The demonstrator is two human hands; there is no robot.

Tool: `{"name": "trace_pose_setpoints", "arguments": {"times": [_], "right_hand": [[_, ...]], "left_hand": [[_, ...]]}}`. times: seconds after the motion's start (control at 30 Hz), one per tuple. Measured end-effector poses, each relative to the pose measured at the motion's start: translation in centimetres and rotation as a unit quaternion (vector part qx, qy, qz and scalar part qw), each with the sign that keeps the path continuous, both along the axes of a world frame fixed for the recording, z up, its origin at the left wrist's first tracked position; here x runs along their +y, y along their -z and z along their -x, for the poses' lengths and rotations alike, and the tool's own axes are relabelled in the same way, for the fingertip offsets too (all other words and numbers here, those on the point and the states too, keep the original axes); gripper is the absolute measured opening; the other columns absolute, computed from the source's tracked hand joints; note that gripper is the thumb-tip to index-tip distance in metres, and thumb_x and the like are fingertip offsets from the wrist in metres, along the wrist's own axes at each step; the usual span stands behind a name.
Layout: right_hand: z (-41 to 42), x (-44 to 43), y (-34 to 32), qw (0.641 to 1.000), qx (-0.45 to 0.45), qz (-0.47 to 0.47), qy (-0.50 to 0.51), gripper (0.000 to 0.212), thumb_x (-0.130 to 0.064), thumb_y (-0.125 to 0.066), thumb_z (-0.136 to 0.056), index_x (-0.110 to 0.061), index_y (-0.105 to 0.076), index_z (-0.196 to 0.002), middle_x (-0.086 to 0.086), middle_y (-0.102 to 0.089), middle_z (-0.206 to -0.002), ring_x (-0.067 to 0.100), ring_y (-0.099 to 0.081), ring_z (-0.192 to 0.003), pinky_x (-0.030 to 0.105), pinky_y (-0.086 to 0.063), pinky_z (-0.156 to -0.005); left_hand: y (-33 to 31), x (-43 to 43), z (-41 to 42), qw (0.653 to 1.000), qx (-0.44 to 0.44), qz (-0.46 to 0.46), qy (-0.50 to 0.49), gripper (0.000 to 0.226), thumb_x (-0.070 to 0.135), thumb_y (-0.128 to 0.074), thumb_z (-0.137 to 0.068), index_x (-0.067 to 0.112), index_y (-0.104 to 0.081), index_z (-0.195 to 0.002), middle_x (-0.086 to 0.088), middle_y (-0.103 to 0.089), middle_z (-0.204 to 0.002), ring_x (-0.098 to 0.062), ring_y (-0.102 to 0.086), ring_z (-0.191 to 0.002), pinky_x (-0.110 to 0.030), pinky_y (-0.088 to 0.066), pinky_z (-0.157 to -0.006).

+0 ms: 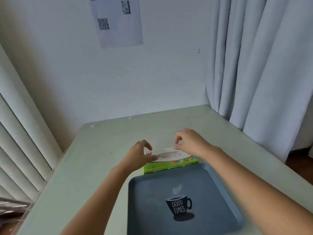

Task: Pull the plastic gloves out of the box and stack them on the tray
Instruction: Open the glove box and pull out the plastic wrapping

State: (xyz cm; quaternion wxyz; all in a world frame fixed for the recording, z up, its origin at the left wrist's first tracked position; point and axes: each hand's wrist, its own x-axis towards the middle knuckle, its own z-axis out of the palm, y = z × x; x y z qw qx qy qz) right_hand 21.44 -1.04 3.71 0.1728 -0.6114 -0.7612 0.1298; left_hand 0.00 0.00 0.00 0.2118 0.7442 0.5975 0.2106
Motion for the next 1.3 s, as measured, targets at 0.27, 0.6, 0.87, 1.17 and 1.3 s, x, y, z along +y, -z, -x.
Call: {"name": "trace_pose_setpoints", "arguments": {"times": [0.27, 0.6, 0.87, 1.17, 1.3], "right_hand": [[5.7, 0.6, 2.6, 0.977, -0.103, 0.081, 0.17, 0.059, -0.062, -0.068, -0.075, -0.014, -0.059, -0.108, 0.002, -0.062, -0.108, 0.024, -0.051, -0.111, 0.029, -0.042, -0.082], [8.5, 1.0, 3.3, 0.958, -0.052, 0.129, 0.252, 0.044, -0.033, -0.074, -0.079, -0.016, -0.056, -0.116, 0.004, -0.06, -0.119, 0.026, -0.052, -0.117, 0.036, -0.036, -0.096], [8.6, 0.9, 3.2, 0.97, -0.144, 0.076, 0.183, 0.034, -0.04, -0.064, -0.087, -0.014, -0.056, -0.107, 0.005, -0.063, -0.113, 0.027, -0.055, -0.111, 0.041, -0.03, -0.1], [6.1, 1.3, 2.6, 0.974, -0.202, 0.046, 0.093, 0.045, -0.049, -0.063, -0.085, -0.015, -0.044, -0.063, -0.003, -0.046, -0.066, 0.023, -0.051, -0.079, 0.032, -0.028, -0.081], [3.6, 1.0, 3.3, 0.997, -0.047, 0.017, -0.05, 0.02, -0.026, -0.064, -0.089, -0.011, -0.061, -0.076, -0.008, -0.047, -0.079, 0.014, -0.049, -0.079, 0.027, -0.03, -0.077]], "left_hand": [[2.4, 0.1, -1.0, 0.997, 0.003, 0.076, 0.023, 0.09, 0.049, -0.076, -0.075, 0.014, -0.033, -0.146, -0.003, -0.039, -0.147, -0.018, -0.042, -0.131, -0.026, -0.033, -0.104], [3.2, -0.2, -0.8, 0.995, -0.017, 0.08, 0.049, 0.097, 0.049, -0.075, -0.075, 0.012, -0.025, -0.15, -0.005, -0.028, -0.151, -0.022, -0.03, -0.138, -0.035, -0.028, -0.113], [4.0, -0.2, -0.4, 0.991, -0.056, 0.095, 0.07, 0.11, 0.047, -0.08, -0.07, 0.013, -0.014, -0.153, 0.0, -0.017, -0.156, -0.021, -0.019, -0.143, -0.038, -0.022, -0.117], [4.4, 0.3, -0.2, 0.99, -0.061, 0.094, 0.08, 0.099, 0.05, -0.08, -0.069, 0.028, -0.027, -0.149, 0.0, -0.024, -0.15, -0.024, -0.026, -0.139, -0.041, -0.026, -0.115], [4.2, 0.5, -0.3, 0.99, -0.05, 0.099, 0.083, 0.097, 0.05, -0.08, -0.068, 0.032, -0.029, -0.148, 0.0, -0.026, -0.147, -0.024, -0.028, -0.137, -0.041, -0.027, -0.115]]}}
